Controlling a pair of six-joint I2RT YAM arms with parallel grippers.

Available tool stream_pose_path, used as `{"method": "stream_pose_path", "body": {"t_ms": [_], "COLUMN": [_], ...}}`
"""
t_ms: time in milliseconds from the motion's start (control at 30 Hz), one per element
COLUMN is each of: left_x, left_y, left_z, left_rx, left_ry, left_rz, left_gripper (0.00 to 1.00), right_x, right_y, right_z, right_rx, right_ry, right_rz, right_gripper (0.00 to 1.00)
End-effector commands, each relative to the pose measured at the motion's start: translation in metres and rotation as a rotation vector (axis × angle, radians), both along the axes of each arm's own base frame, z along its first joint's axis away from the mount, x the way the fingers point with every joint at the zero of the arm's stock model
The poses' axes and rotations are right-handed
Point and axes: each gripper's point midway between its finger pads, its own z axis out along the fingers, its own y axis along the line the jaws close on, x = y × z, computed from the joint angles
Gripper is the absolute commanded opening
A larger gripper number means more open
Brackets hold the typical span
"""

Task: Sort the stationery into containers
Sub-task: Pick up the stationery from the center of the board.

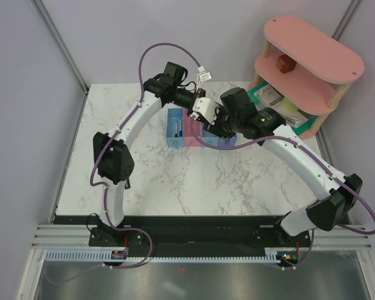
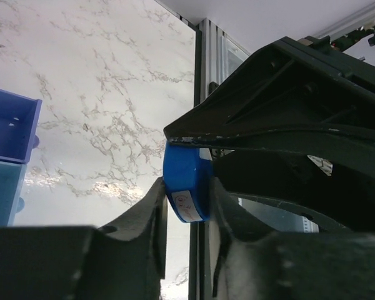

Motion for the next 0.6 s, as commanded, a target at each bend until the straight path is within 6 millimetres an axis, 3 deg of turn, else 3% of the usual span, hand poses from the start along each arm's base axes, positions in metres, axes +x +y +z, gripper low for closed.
{"method": "stream_pose_path", "body": {"t_ms": [0, 100, 467, 567], "left_x": [-0.009, -0.01, -0.014, -0.013], "left_y": [-0.007, -0.008, -0.011, -0.011], "left_z": [0.014, 0.014, 0.016, 0.018], "left_rx": [-0.039, -0.039, -0.044, -0.044], "left_ry": [0.009, 0.013, 0.008, -0.002], "left_rz": [-0.045, -0.05, -0.061, -0.056], "left_gripper": [0.16, 0.02, 0.02, 0.02], "right_x": [0.008, 0.011, 0.018, 0.021], "right_y": [0.008, 0.006, 0.007, 0.007], "right_z": [0.024, 0.025, 0.028, 0.027], "right_rx": [0.053, 0.047, 0.048, 0.037], "right_ry": [-0.058, -0.071, -0.092, -0.097], "right_rz": [-0.008, -0.027, -0.046, -0.056], "right_gripper": [0.44, 0.44, 0.45, 0.53]}}
